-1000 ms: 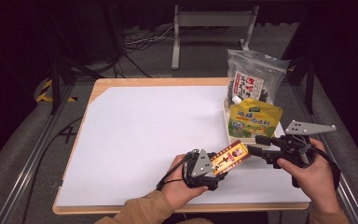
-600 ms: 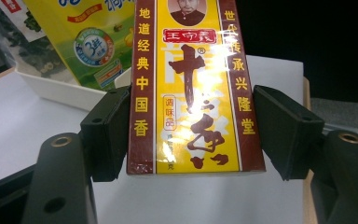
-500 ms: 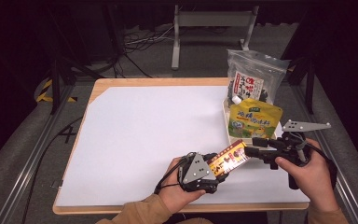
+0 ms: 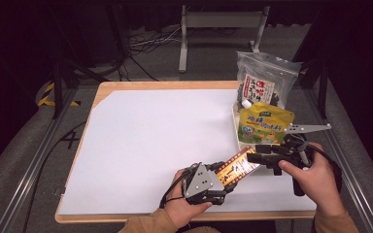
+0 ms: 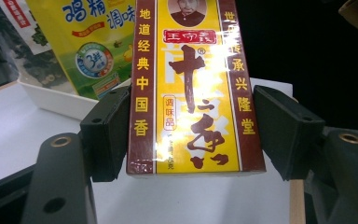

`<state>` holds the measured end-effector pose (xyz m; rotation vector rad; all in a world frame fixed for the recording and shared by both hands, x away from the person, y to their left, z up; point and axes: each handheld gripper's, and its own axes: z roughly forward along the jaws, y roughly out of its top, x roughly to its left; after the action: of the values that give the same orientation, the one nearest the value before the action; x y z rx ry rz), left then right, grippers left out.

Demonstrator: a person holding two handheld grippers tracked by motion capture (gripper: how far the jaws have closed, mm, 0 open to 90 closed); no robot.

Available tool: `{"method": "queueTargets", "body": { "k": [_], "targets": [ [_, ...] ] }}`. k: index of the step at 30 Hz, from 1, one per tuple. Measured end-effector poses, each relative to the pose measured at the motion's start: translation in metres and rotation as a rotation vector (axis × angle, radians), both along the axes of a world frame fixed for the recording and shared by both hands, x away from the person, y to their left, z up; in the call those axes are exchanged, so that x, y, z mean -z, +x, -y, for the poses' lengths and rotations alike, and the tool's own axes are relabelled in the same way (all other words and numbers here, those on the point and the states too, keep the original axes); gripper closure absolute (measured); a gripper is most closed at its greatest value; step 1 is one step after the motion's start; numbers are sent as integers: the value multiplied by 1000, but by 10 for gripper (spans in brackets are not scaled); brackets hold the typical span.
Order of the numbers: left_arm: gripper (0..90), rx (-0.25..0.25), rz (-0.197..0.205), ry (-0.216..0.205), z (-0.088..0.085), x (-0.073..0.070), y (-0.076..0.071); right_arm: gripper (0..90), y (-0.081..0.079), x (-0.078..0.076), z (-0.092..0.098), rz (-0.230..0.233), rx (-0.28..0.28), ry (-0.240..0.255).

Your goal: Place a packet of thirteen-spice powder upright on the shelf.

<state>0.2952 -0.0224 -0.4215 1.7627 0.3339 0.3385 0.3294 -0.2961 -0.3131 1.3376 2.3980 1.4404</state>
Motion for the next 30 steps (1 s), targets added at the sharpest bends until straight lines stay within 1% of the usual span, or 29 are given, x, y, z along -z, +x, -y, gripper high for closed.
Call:
{"method": "queueTargets", "body": {
  "k": [2,3,7,10,12,13,15,17,18,20,23,26,28,29,30],
  "targets": [
    [324,-8,5,0,-2,0,1,387,2,2,-3,-19,-10,-4],
    [324,-8,5,0,-2,0,1,387,2,2,-3,-19,-10,-4],
    [324,-18,8,-2,-5,1,3,405,6,6,-6,-49,-19,1],
    [324,-23,13,-5,-6,0,3,440,8,8,-8,-69,-30,-3],
    [324,-21,14,-2,-6,-1,4,502,8,9,-10,-78,-46,-6],
    [323,-21,11,1,-6,-1,4,509,8,9,-11,-72,-50,-19],
    [323,-24,8,7,-6,-1,4,523,8,10,-11,-73,-49,-21],
    [323,-21,-3,16,-5,0,4,551,7,9,-10,-72,-49,-11],
    [323,-18,-2,25,-4,0,5,569,7,9,-10,-74,-52,-3],
    [322,-14,-10,29,-3,1,5,599,6,7,-9,-72,-57,13],
    [320,-10,-4,43,-2,-1,6,619,4,6,-8,-59,-67,28],
    [316,-8,-6,48,-2,-2,8,632,4,6,-7,-52,-63,46],
    [309,1,-19,56,-1,-3,9,642,4,5,-7,-55,-67,52],
    [303,11,-37,60,-1,-4,10,649,4,5,-8,-55,-70,55],
    [289,37,-56,70,-1,-5,12,667,3,5,-8,-59,-81,66]
  ]
}}
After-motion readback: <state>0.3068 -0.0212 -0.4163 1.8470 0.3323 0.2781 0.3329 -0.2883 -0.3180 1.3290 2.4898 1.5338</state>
